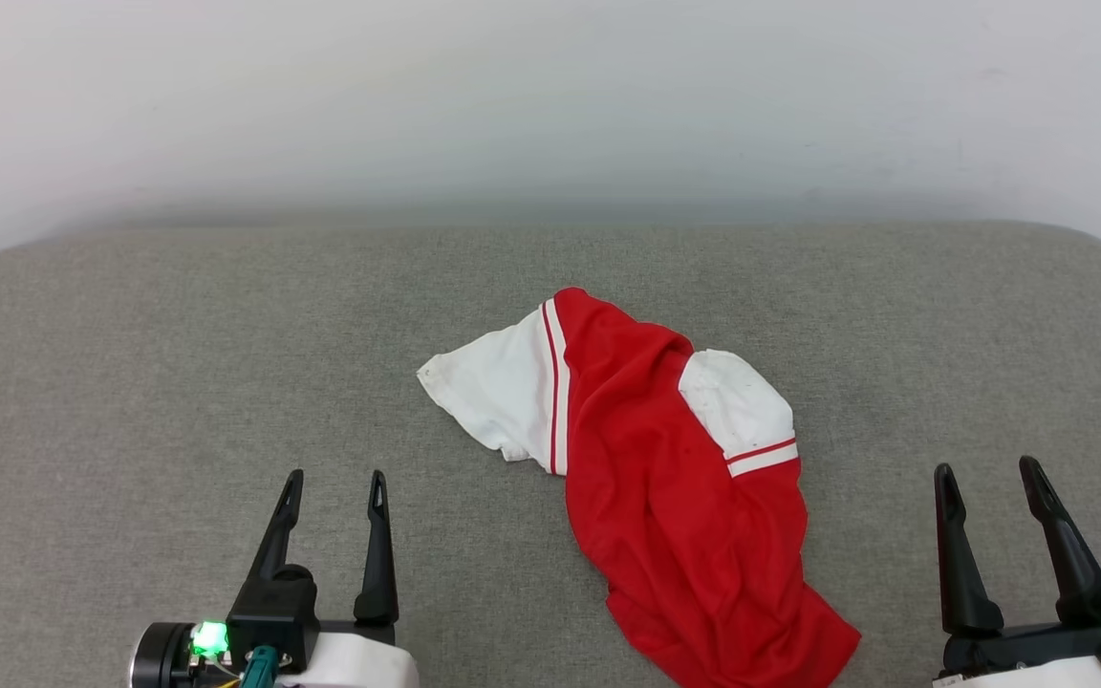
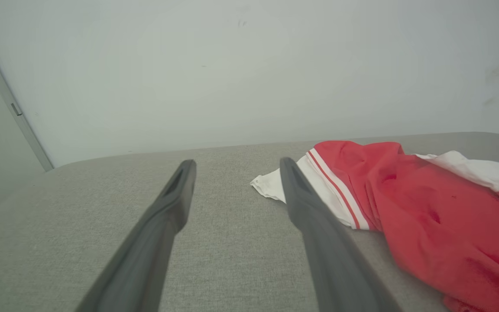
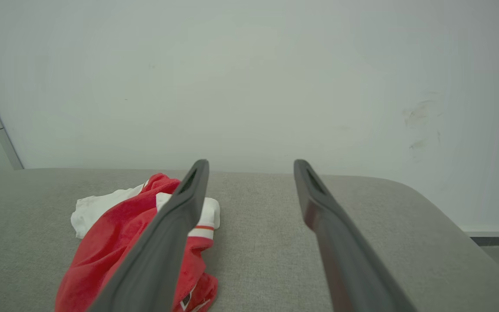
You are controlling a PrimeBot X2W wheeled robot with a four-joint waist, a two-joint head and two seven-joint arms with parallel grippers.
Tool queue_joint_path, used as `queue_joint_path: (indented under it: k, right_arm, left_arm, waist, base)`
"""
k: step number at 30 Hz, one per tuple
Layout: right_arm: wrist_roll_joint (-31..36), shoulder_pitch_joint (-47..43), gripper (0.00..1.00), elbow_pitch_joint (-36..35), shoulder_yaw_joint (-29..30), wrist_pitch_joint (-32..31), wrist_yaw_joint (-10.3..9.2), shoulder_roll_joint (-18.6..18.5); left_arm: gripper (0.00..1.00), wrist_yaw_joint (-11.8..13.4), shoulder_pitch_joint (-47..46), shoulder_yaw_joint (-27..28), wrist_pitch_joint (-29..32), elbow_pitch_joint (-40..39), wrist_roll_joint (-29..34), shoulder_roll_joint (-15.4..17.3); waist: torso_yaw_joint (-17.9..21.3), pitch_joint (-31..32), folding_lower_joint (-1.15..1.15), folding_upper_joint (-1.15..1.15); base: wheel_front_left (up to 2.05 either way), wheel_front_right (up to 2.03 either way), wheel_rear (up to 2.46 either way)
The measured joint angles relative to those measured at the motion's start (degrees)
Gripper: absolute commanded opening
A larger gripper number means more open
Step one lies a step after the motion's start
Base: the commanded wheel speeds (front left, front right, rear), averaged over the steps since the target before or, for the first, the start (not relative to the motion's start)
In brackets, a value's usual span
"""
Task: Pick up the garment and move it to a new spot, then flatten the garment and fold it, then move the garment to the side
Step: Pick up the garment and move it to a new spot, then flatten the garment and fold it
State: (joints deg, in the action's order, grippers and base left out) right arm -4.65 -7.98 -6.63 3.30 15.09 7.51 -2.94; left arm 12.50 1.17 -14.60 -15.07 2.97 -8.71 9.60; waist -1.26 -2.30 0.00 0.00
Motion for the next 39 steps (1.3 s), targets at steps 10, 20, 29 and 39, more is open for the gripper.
queue_joint_path:
  k: [10, 20, 29, 39]
  right_arm:
    - [-2.1, -1.0, 1.0, 1.3, 0.2, 0.0, 0.0, 0.0]
    - [-2.0, -1.4, 1.0, 1.7, -0.3, 0.0, -0.01, 0.0]
    - [-1.0, 0.5, 1.0, 1.1, -1.3, 0.0, 0.0, 0.0]
    - [8.2, 18.5, 1.0, -3.7, -3.2, 0.0, 0.0, -0.1]
  left_arm:
    - [1.0, -3.6, 2.0, 3.1, 0.0, 0.5, 3.0, -2.8]
    - [1.0, -5.7, 2.4, 5.2, 0.0, 1.1, 4.6, -4.4]
    - [1.0, -6.5, 2.6, 6.5, 0.0, 1.3, 5.4, -5.1]
    - [1.0, -7.1, 1.4, 8.0, 0.0, 1.1, 6.0, -5.5]
  waist:
    - [-0.2, 1.0, 0.0, 0.0]
    - [-0.3, 1.3, 0.0, 0.0]
    - [-0.1, 1.1, 0.0, 0.0]
    - [0.0, -1.2, 0.0, 0.0]
  base:
    - [0.0, 0.0, 0.0]
    - [0.0, 0.0, 0.0]
    - [0.0, 0.0, 0.0]
    - [0.0, 0.0, 0.0]
